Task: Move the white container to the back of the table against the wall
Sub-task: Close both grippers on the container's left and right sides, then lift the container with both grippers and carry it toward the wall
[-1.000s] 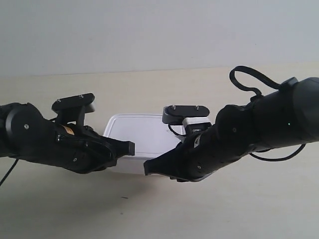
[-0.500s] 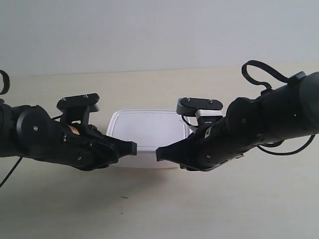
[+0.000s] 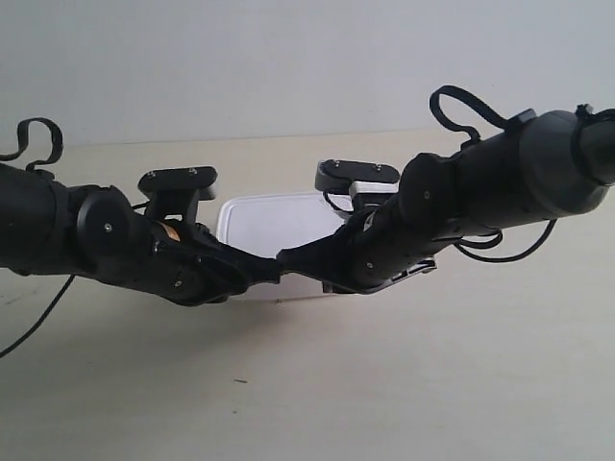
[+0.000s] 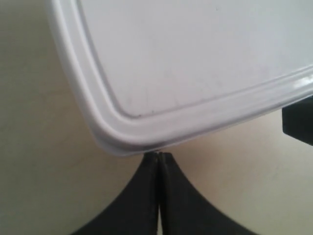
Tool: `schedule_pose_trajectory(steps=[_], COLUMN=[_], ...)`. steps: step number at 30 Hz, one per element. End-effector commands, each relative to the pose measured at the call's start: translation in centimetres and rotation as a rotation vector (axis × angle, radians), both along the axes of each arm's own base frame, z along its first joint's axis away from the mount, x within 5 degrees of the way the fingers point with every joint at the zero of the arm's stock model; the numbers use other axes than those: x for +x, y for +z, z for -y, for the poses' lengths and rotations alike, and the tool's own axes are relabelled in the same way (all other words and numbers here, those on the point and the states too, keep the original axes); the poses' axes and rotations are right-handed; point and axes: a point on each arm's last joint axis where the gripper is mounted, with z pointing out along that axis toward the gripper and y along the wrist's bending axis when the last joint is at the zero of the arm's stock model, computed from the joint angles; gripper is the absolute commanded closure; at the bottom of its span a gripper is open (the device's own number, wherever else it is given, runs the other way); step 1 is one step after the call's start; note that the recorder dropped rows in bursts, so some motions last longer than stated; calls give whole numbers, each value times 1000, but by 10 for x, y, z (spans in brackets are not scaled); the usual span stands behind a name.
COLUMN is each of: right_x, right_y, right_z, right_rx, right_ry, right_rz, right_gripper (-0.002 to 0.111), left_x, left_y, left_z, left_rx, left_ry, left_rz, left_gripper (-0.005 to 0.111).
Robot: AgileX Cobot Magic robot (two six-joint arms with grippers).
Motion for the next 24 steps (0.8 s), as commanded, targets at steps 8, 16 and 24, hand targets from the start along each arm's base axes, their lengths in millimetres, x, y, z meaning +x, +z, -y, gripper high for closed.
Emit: schedule_pose_trajectory(steps=[8, 16, 24], right_x=[21, 37, 58], right_y=[-2, -1, -1], right_z=[17, 40, 40], right_rx=[-4, -16, -25], right_ry=[-55, -97, -82], right_rz=[7, 28, 31], right_gripper=[108, 108, 108], left_x=[28, 41, 48], left_y=[-2, 0, -7], left_z=[-3, 2, 5], left_rx=[10, 12, 23], left_ry=[12, 0, -11], left_rz=[24, 48, 41], left_gripper=[107, 107, 107])
